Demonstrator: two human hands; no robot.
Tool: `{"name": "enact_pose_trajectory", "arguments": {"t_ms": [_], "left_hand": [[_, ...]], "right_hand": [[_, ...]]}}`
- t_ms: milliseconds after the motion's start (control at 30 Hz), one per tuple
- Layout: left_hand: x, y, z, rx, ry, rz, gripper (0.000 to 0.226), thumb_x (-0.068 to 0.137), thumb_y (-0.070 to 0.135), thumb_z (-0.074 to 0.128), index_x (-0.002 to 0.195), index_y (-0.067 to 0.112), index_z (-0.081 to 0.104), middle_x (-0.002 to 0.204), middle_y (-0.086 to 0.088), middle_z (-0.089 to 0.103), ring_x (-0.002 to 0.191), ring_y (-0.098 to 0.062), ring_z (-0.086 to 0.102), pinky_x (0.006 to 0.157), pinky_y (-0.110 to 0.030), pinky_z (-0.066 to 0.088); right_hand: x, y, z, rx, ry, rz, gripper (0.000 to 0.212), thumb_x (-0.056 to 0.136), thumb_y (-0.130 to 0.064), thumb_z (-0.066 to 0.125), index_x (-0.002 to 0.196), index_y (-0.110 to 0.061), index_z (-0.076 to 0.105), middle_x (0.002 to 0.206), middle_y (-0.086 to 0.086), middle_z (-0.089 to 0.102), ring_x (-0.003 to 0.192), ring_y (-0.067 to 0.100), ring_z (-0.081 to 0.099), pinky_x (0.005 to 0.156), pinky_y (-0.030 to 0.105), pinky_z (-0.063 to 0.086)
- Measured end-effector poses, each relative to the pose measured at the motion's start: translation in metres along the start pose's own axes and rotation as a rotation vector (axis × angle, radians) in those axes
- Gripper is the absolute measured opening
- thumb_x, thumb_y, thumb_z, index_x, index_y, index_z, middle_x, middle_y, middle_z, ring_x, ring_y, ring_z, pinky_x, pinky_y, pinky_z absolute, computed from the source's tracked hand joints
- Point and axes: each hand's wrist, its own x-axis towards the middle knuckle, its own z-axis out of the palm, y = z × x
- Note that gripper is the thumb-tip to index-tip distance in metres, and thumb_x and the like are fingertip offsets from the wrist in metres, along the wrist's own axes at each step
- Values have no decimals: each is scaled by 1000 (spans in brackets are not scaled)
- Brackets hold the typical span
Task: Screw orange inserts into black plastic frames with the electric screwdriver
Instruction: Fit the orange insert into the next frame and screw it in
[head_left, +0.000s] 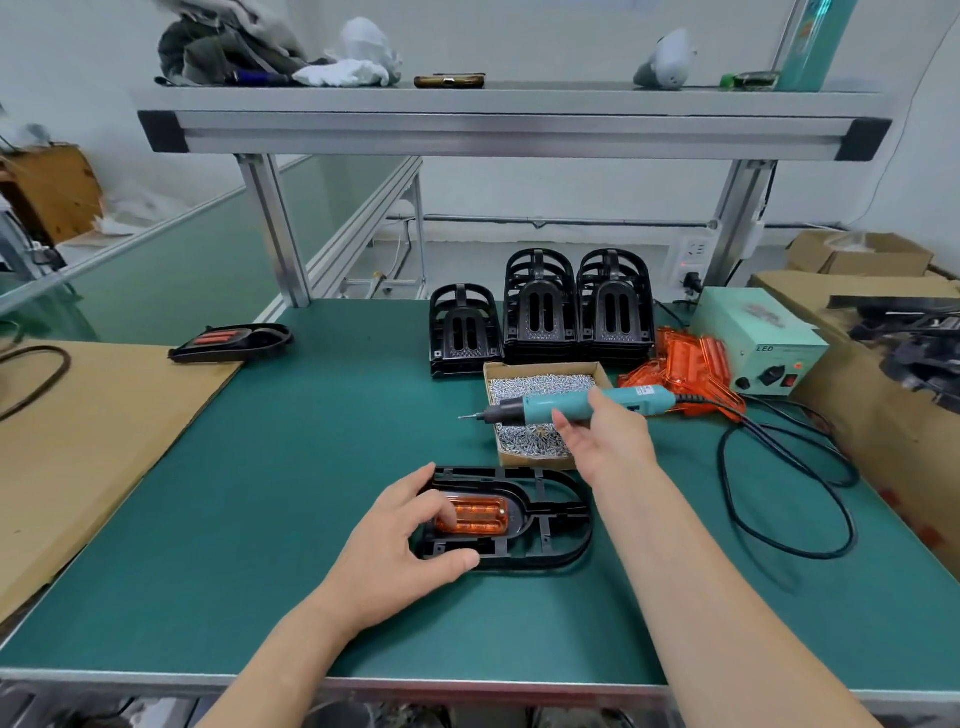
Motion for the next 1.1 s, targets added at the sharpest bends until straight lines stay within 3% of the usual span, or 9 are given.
{"name": "enact_pose_trajectory", "arguments": {"t_ms": [133,267,433,500,600,733,833,967,1100], "left_hand": [[0,0,0,-3,-36,-8,42,63,70,69,96,47,59,159,19,18,147,1,18,109,-25,26],[0,1,0,12,-57,6,41,62,68,70,99,53,59,162,18,14,147,-3,20,116,-34,28],[-1,1,-1,-14,-45,51,36,66,66,68,99,55,62,160,21,20,146,-1,23,118,-32,26],[-2,1,0,-24,-36,57,36,66,65,68,100,55,63,158,23,23,145,0,25,117,-31,26],[-2,2,-1,-41,-25,58,34,67,63,68,100,53,65,156,23,28,142,1,31,116,-29,28],[-3,3,-1,-62,6,78,24,73,51,73,97,51,68,151,24,36,134,8,39,111,-21,32],[-3,2,-2,-81,18,87,28,79,31,81,96,50,70,150,20,40,132,9,42,108,-15,31],[-6,3,-6,-127,49,82,31,79,23,80,98,46,70,149,17,43,134,7,42,110,-21,32],[-11,2,-14,-388,155,-36,39,71,31,79,108,41,68,144,15,51,134,-1,46,110,-24,36]], "right_hand": [[7,2,-3,60,18,40,47,102,-4,56,146,-4,38,142,19,45,122,37,56,74,38,58],[5,-7,-9,157,-48,107,49,101,-1,55,147,-4,39,146,22,41,132,40,48,97,44,55],[-12,-13,-25,125,-103,91,48,100,3,53,145,9,35,130,29,47,131,39,50,109,45,47],[-23,-11,-34,49,-116,39,40,100,2,54,138,10,43,123,29,53,120,35,58,101,41,52],[-33,5,-48,-276,-80,-137,19,97,-3,59,116,-7,60,108,12,66,95,20,67,76,31,55],[-33,27,-70,-1018,-72,-570,6,94,-21,64,98,-26,63,98,-9,65,88,10,63,79,28,45],[-25,36,-80,-1407,-164,-627,9,95,-36,63,100,-28,65,96,-13,65,90,10,60,78,28,42],[-20,37,-77,-1325,-202,-532,4,94,-34,63,93,-32,66,87,-19,66,84,2,59,69,24,41],[-20,43,-75,-1091,-250,-314,18,92,-17,61,79,-18,73,58,-10,63,46,9,48,44,21,36]]}}
